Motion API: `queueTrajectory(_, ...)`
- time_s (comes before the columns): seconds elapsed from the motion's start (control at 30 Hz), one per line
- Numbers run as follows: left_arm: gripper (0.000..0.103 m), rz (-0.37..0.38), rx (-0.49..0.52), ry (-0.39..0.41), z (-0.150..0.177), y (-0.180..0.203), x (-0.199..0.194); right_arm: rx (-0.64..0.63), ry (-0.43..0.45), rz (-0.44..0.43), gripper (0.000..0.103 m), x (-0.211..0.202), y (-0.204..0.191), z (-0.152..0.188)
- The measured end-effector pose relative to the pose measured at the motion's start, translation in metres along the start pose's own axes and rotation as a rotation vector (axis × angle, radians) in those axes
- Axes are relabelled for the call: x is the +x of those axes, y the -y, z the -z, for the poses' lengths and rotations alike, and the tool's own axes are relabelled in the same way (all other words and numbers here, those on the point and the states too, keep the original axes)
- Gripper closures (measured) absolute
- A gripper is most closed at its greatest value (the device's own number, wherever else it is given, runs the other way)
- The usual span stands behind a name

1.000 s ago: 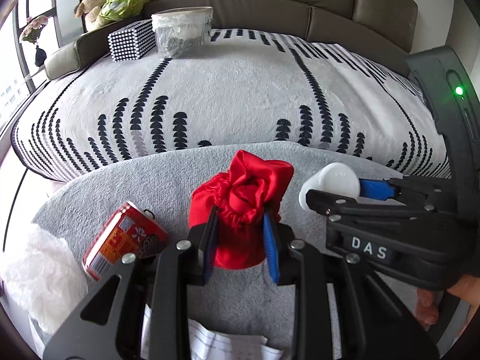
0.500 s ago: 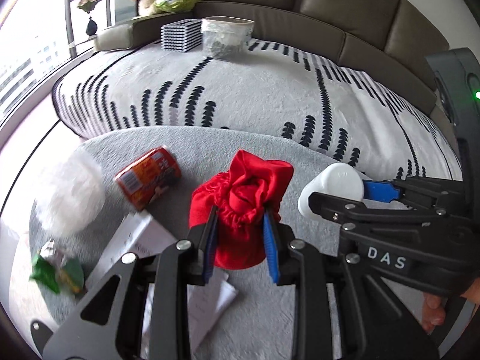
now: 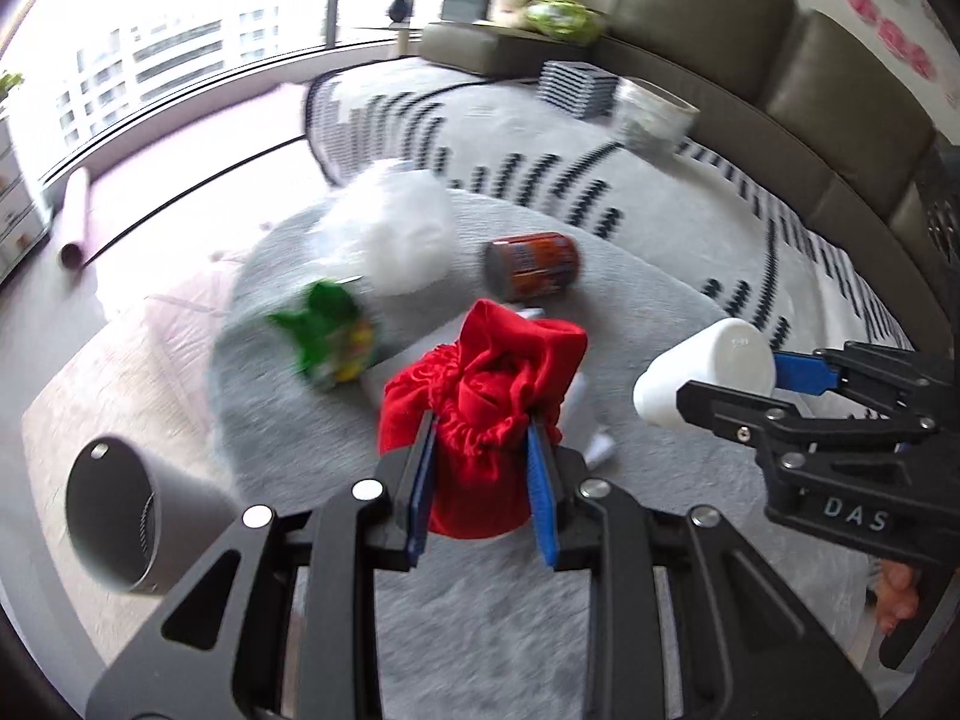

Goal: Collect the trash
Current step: 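Carry the pouch and bottle over the grey bin and open both tools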

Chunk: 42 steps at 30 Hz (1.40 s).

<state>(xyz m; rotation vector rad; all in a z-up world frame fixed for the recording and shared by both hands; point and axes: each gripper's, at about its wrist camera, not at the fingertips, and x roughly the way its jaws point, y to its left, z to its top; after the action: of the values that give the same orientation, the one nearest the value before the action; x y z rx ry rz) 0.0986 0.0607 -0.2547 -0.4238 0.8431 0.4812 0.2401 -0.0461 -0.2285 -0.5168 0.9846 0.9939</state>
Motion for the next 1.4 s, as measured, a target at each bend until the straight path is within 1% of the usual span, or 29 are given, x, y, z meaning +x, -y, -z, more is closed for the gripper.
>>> queueTrajectory(0.2,0.075,-0.112,-0.168,0.004,0.025,-0.095,-0.032,-0.190,-0.008,-0.101,0.054,0.014,-0.101,-0.021)
queueTrajectory(0.37,0.075,-0.188,-0.267,-0.003,0.044,-0.182,-0.053,-0.304,-0.029,-0.206,0.054,0.040,-0.202,-0.034)
queueTrajectory(0.47,0.075,-0.234,-0.308,-0.011,0.056,-0.239,-0.063,-0.363,-0.044,-0.248,0.054,0.062,-0.259,-0.043)
queueTrajectory(0.53,0.075,-0.258,-0.335,-0.023,0.064,-0.276,-0.066,-0.390,-0.056,-0.273,0.054,0.076,-0.295,-0.050)
queueTrajectory(0.67,0.075,-0.300,-0.375,-0.036,0.075,-0.339,-0.069,-0.418,-0.077,-0.315,0.053,0.105,-0.360,-0.066)
queueTrajectory(0.77,0.075,-0.309,-0.391,-0.054,0.084,-0.376,-0.063,-0.429,-0.082,-0.327,0.053,0.127,-0.401,-0.078)
queueTrajectory(0.83,0.075,-0.308,-0.393,-0.066,0.087,-0.393,-0.055,-0.429,-0.091,-0.331,0.053,0.141,-0.424,-0.084)
queueTrajectory(0.93,0.075,-0.305,-0.391,-0.080,0.090,-0.413,-0.045,-0.426,-0.105,-0.346,0.053,0.160,-0.449,-0.091)
queueTrajectory(1.03,0.075,-0.297,-0.389,-0.083,0.090,-0.429,-0.037,-0.453,-0.111,-0.338,0.051,0.173,-0.467,-0.096)
queueTrajectory(1.1,0.073,-0.294,-0.392,-0.087,0.089,-0.435,-0.031,-0.455,-0.120,-0.335,0.049,0.178,-0.471,-0.097)
queueTrajectory(1.2,0.067,-0.278,-0.418,-0.102,0.091,-0.444,-0.023,-0.449,-0.131,-0.328,0.049,0.181,-0.470,-0.097)
queueTrajectory(1.33,0.065,-0.281,-0.408,-0.109,0.088,-0.446,-0.018,-0.433,-0.142,-0.323,0.049,0.181,-0.464,-0.096)
queueTrajectory(1.37,0.060,-0.282,-0.405,-0.110,0.087,-0.445,-0.018,-0.428,-0.142,-0.322,0.049,0.180,-0.461,-0.096)
queueTrajectory(1.4,0.058,-0.282,-0.404,-0.110,0.086,-0.444,-0.017,-0.422,-0.143,-0.321,0.049,0.178,-0.457,-0.096)
